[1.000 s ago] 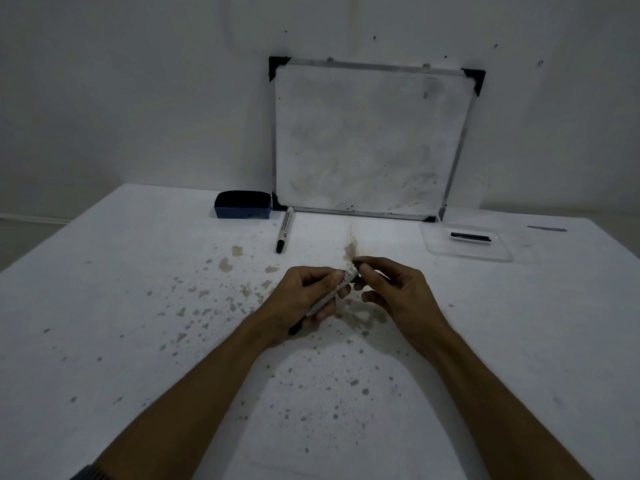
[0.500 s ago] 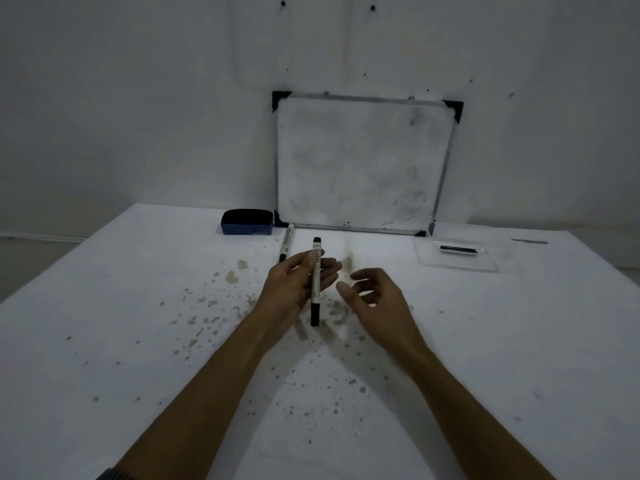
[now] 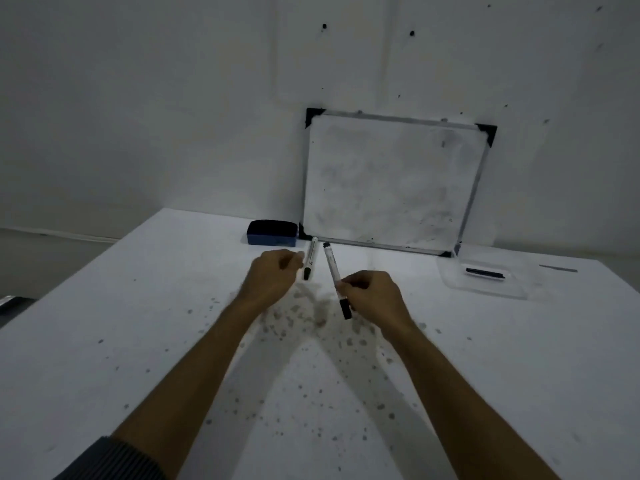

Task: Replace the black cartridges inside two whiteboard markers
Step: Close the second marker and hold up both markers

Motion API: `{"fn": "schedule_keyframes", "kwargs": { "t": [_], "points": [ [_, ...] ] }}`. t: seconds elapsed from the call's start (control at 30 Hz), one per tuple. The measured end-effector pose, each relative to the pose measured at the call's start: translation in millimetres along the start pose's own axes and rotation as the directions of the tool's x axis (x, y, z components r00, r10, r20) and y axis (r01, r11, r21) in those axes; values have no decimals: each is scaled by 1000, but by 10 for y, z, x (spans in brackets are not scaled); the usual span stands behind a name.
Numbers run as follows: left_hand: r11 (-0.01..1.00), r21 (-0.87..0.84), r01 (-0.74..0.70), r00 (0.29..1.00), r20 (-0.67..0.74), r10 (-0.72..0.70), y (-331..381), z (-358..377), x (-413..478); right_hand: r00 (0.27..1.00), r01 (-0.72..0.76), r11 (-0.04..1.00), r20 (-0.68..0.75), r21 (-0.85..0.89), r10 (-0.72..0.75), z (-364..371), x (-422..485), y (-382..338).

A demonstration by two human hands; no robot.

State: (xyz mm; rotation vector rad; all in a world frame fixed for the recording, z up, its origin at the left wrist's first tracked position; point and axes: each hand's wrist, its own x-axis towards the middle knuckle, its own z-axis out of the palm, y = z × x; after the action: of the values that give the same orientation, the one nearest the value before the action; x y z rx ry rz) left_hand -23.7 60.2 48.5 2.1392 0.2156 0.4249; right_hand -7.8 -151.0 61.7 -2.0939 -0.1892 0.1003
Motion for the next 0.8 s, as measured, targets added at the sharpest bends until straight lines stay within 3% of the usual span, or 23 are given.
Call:
{"fn": "schedule_keyframes", "kwargs": {
  "t": [0.07,0.23,0.53,0.8],
  "points": [
    [990,143,-21,997,-75,32,-269,-123,86,998,-62,996,9,-72,62,23,302,-83],
    [897,415,-150,989,68,134,-676,-47,174,976,-218,969,1,-113,219,247,893,-238],
    [768,491,-411,911,188,367,-702,44,218,973,-229,941,-67,-250,219,552,1196,-208],
    [811,429,-397,917,229,327,-693,47,205,978,-204,962,-79,-180,193,551,1127,-199]
  ]
}}
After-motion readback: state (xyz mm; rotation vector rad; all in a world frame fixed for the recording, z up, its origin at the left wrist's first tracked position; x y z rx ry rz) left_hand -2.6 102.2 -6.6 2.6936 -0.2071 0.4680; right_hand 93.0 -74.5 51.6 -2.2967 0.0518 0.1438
